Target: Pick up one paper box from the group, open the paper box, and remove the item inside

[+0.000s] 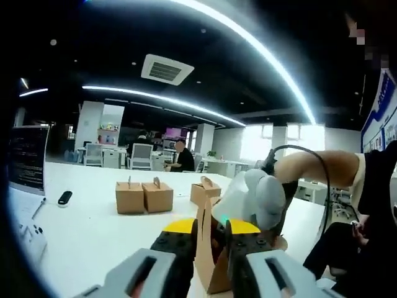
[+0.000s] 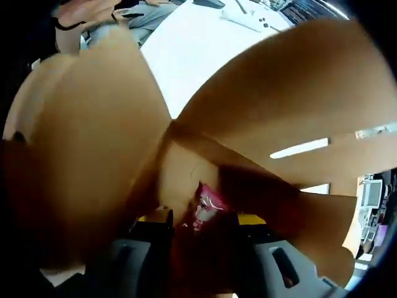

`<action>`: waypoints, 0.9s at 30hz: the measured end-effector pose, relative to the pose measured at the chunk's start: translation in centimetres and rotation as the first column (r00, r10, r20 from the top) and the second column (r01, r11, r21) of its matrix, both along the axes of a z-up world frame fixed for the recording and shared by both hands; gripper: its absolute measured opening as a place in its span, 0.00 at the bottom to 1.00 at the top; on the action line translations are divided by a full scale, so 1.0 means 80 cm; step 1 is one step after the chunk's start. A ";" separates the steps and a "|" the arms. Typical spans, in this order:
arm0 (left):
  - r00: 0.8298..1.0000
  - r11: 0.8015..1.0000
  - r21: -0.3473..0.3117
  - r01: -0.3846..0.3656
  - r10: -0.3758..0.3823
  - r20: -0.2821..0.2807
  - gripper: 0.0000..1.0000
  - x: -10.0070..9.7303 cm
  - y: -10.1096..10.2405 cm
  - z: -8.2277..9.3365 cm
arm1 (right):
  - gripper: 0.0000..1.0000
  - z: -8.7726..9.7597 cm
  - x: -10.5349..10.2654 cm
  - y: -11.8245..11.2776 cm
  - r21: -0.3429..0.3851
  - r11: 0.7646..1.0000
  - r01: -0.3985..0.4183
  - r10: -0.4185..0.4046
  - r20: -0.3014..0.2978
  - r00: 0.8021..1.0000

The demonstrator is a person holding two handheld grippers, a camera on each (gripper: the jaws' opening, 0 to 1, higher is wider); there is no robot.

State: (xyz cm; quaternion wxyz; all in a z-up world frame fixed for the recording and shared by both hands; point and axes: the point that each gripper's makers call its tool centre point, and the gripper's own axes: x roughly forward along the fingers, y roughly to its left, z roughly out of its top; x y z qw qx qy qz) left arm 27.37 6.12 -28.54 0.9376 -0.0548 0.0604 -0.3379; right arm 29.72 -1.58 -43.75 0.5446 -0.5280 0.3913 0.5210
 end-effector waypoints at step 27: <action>1.000 1.000 -0.009 0.003 -0.003 0.005 0.20 -0.002 -0.003 0.005 | 0.03 0.019 -0.006 -0.009 0.026 0.999 -0.041 0.039 0.054 0.998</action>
